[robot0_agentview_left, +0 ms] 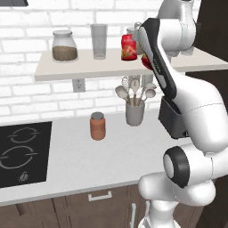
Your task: Put the shaker and condiment bottle from the counter next to their counterparts in the cabinet.
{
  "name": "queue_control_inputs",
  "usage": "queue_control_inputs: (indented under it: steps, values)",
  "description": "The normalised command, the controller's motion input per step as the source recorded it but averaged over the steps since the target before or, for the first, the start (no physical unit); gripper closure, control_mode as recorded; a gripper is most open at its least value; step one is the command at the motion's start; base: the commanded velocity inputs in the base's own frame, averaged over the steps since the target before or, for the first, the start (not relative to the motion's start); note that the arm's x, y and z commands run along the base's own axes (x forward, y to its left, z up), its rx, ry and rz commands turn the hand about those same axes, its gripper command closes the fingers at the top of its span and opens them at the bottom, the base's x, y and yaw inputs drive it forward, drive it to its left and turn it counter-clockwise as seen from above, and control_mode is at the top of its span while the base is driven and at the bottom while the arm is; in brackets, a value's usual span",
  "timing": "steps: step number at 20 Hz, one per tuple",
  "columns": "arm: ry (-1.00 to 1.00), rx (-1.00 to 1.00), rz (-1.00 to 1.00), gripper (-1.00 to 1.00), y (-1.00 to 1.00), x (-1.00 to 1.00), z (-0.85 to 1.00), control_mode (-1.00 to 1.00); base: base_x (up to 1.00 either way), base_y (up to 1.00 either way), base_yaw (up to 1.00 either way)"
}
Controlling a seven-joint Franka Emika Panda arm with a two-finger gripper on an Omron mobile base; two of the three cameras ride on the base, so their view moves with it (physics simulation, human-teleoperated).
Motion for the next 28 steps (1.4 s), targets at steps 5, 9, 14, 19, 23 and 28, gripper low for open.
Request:
queue_control_inputs:
  steps: [5,9,14,19,23,28]
  values:
    - [-0.06,-0.01,0.00,1.00,0.00,0.18,-0.12,-1.00,0.00,0.00,0.00]
    - [-0.15,0.00,0.00,1.00,0.00,0.30,-0.19,-1.00,0.00,0.00,0.00]
    - [-0.18,0.00,0.00,1.00,0.00,0.20,-0.20,-1.00,0.00,0.00,0.00]
    - [-0.17,0.00,0.00,1.00,0.00,0.19,-0.14,-1.00,0.00,0.00,0.00]
    - [-0.10,0.00,0.01,1.00,-0.01,0.04,-0.01,-1.00,0.00,0.00,0.00]
    - [-0.16,0.00,0.02,1.00,0.04,0.34,0.02,-1.00,0.00,0.00,0.00]
